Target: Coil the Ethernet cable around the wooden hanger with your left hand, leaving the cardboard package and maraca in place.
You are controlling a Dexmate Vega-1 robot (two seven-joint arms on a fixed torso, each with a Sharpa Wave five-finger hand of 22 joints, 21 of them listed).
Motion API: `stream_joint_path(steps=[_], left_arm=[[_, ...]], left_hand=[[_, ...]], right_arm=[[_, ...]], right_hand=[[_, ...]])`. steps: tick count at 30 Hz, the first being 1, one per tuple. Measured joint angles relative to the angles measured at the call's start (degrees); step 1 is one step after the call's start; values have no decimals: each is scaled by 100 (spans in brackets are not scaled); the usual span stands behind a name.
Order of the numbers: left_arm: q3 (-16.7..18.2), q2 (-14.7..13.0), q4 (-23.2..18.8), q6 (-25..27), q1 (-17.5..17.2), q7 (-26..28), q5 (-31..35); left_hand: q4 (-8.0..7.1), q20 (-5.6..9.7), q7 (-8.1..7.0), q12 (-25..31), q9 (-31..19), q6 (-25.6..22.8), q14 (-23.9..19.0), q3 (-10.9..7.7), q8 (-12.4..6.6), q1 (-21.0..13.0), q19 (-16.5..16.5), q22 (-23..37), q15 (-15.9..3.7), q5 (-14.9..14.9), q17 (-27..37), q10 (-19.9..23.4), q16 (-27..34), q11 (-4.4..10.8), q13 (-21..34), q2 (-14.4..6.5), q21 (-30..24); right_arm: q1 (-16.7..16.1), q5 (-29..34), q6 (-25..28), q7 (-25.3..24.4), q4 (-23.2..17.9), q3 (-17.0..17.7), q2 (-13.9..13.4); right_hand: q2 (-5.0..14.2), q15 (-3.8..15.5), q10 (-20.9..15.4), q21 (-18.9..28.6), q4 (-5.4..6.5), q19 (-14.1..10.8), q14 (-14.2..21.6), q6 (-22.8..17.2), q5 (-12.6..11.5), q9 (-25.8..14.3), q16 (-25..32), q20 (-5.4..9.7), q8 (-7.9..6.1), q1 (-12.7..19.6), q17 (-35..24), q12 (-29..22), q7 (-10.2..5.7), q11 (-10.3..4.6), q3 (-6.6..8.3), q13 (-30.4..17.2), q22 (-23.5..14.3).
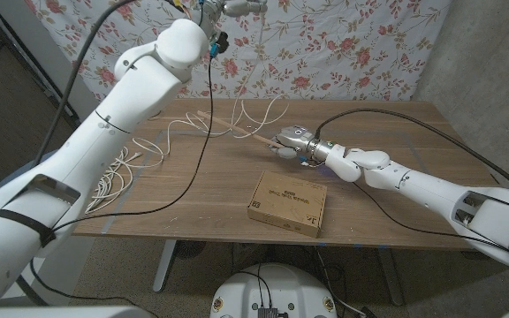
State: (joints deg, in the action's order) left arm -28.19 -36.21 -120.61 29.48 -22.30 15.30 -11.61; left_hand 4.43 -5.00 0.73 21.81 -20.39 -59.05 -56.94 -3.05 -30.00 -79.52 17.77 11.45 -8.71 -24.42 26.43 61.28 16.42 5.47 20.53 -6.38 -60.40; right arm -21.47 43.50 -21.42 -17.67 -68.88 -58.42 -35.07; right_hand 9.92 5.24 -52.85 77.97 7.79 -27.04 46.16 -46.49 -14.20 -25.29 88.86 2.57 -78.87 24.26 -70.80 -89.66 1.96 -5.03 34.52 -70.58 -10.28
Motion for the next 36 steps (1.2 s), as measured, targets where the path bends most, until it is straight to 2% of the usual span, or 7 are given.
stream_joint_path(steps=[4,15,22,23,30,31,36], left_arm=[[29,44,2,-209,-73,-92,-40],[124,75,-5,-525,-284,-348,-296],[158,75,-21,-775,-346,-437,-475],[245,32,-137,-825,-535,-444,-495],[356,-50,-324,-1096,-767,-462,-608],[472,-127,-477,-1171,-983,-465,-644],[599,-206,-607,-1388,-1216,-480,-769]], left_hand=[[-1,0,0,-18,-17,0,0,1,12,1,0,0,0,1,2,0,0,0,0,-1,0],[-1,0,-1,-40,-58,1,1,1,24,2,1,1,1,13,29,-1,0,1,0,-3,-21],[-24,0,-2,-62,-59,2,1,25,10,9,1,1,1,16,53,-1,-33,1,1,-10,-43],[-24,0,-2,-64,-59,3,1,25,10,-6,1,-6,1,16,56,-1,-33,1,0,-25,-43],[-24,-2,-3,-76,-58,3,1,25,10,-11,0,-27,1,32,56,-2,-32,2,1,-30,-64],[-24,-17,-3,-72,-58,3,1,25,10,-11,-15,-27,1,32,57,-2,-39,2,1,-30,-65],[-23,-22,-12,-72,-58,13,1,25,11,-11,-20,-27,1,33,82,-10,-66,10,1,-31,-64]], right_arm=[[-98,-300,265,693,-236,204,-16],[-325,-1305,463,1466,-511,781,-24],[-374,-1491,480,1579,-490,1035,37],[-375,-1881,530,1800,-475,1064,49],[-338,-2168,640,1961,-338,1196,153],[-319,-2371,747,2043,-286,1232,184],[-283,-2564,849,2067,-152,1326,258]], right_hand=[[-1,0,-1,0,0,0,0,0,0,6,0,0,0,2,-1,-1,0,-1,0,3,0],[-1,31,-43,0,-25,0,30,0,0,34,2,0,-36,37,-2,-2,-1,22,24,33,0],[7,20,-92,0,-31,-19,40,-31,0,43,2,19,-43,60,-3,2,30,52,17,23,-28],[8,20,-92,6,-31,-19,41,-31,0,43,3,19,-43,61,-3,2,30,52,17,19,-28],[19,20,-133,28,-55,-20,40,-31,0,43,2,19,-43,76,-3,10,30,93,42,8,-28],[13,20,-133,28,-55,-35,40,-30,0,46,2,4,-43,82,-3,13,30,93,42,8,-28],[28,20,-132,28,-55,-39,40,-30,22,48,3,-1,-87,97,-9,5,30,92,41,2,-27]])
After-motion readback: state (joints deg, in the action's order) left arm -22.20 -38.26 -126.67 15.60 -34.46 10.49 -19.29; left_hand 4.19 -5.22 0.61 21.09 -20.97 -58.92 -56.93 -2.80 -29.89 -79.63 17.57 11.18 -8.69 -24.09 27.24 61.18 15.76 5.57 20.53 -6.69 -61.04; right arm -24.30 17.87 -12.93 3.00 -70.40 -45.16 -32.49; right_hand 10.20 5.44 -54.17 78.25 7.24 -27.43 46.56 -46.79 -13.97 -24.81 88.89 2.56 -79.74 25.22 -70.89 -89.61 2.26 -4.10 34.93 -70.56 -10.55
